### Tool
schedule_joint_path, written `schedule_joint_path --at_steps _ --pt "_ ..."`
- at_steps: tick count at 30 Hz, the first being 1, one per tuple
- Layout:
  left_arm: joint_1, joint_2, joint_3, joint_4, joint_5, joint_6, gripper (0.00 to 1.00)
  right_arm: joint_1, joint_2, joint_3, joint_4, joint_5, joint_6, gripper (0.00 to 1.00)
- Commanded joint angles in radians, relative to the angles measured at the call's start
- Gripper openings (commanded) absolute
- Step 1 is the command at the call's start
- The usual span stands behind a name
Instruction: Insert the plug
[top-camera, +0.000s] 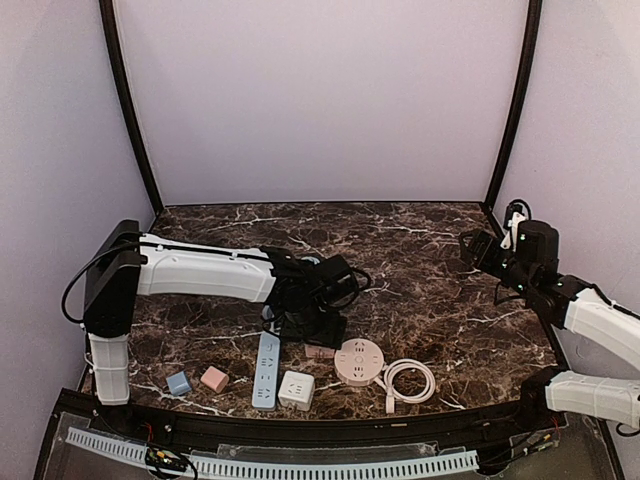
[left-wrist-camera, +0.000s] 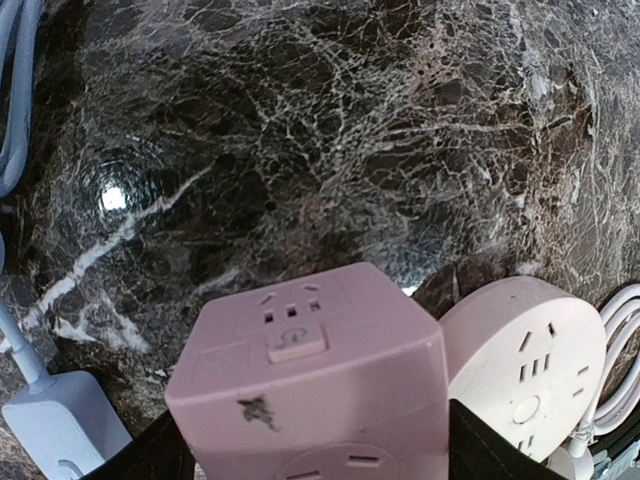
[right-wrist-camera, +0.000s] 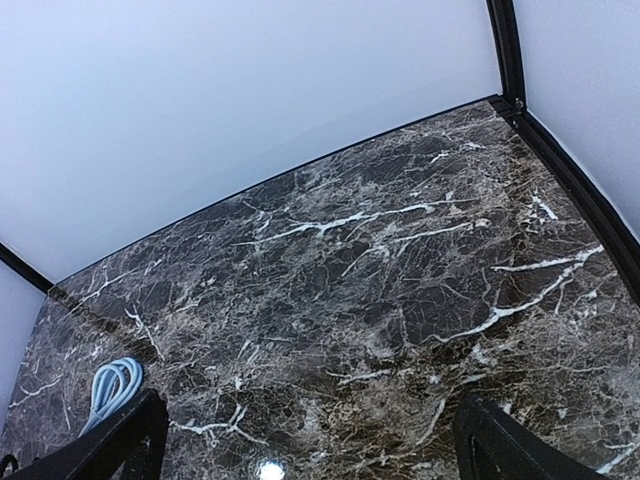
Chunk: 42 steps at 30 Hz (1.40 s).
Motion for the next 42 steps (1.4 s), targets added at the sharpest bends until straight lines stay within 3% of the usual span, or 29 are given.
schedule_joint_path --at_steps 1,5,11,13,18,22,34,42 --pt "0.000 0.003 0.028 -0.054 -0.064 0.041 0.78 0.005 0.002 -0.015 0.046 -0.018 0.010 0.99" --pt "0.000 0.006 0.026 -0.077 -0.058 0.056 0.68 0.005 0.004 -0.018 0.050 -0.023 0.011 0.99" --pt "0.000 -0.001 0.029 -0.108 -0.044 0.103 0.64 0.006 0.007 -0.022 0.064 -0.035 0.011 0.99" --pt "0.000 -0.006 0.031 -0.113 -0.037 0.145 0.65 0.007 0.014 -0.021 0.067 -0.042 0.009 0.99" --pt "0.000 -0.021 0.033 -0.160 -0.064 0.175 0.83 0.005 0.024 -0.019 0.070 -0.049 0.008 0.99" --pt "0.000 -0.020 0.026 -0.154 -0.065 0.174 0.85 0.006 0.031 -0.018 0.071 -0.055 0.008 0.99" --pt "0.000 -0.016 0.028 -0.137 -0.067 0.164 0.60 0.006 0.039 -0.016 0.072 -0.063 0.008 0.99" --pt "0.000 -0.039 -0.006 -0.075 -0.059 0.187 0.36 0.005 0.053 -0.016 0.083 -0.085 -0.003 0.99"
